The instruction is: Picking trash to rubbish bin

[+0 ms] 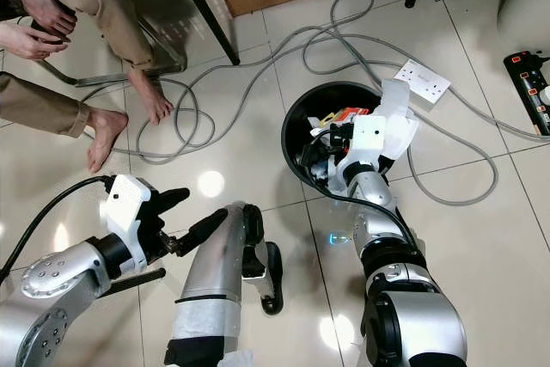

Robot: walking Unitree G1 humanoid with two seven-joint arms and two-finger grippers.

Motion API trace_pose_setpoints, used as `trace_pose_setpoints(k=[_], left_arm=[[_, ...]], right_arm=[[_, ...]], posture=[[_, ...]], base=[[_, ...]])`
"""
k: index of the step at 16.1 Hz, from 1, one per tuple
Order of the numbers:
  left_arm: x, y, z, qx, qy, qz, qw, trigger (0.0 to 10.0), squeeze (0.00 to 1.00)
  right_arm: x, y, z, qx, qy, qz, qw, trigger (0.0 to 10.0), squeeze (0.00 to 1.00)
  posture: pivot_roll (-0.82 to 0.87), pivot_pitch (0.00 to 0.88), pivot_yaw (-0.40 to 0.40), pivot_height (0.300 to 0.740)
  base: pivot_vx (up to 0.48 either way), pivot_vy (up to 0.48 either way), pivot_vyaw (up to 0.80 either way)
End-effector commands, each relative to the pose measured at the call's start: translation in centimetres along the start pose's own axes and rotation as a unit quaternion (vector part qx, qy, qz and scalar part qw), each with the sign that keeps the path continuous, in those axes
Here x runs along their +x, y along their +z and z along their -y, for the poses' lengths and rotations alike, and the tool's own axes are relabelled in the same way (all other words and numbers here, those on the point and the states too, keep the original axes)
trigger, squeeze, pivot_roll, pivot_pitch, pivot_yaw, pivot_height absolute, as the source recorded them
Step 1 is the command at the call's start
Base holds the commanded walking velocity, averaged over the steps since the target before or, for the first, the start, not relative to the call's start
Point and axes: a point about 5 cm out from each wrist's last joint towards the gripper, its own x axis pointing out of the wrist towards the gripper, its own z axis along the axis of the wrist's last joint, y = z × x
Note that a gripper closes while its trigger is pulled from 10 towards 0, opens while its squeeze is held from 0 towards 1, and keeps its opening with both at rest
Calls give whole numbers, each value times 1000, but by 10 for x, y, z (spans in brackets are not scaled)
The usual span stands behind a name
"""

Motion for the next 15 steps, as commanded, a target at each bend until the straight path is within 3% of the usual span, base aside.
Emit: trace_pose_setpoints(k=[1,4,9,10,11,15], left_arm=[[-6,-6,0,-7,4,-16,1000,10000,0],[-5,-6,0,-7,5,-18,1000,10000,0],[4,-7,2,-10,7,-6,1000,10000,0],[7,-6,2,-11,7,-2,1000,10000,0],[10,-6,2,-12,7,2,1000,10000,0],[23,-5,2,-17,7,20,1000,10000,0]], right_arm=[[-6,-16,-7,4,13,-23,1000,10000,1000],[-6,-16,-4,-4,2,-22,1000,10000,1000],[-18,-11,10,-72,-24,20,997,10000,1000],[-22,-8,13,-80,-30,33,996,10000,569],[-26,-5,16,-82,-38,46,995,10000,0],[-44,12,22,-97,-69,92,989,10000,0]], posture=[[216,511,244,581],[213,509,243,581],[176,472,217,581],[164,463,212,581],[151,454,206,581],[90,407,181,581]], base=[[0,0,0],[0,0,0],[0,0,0],[0,0,0],[0,0,0],[0,0,0]])
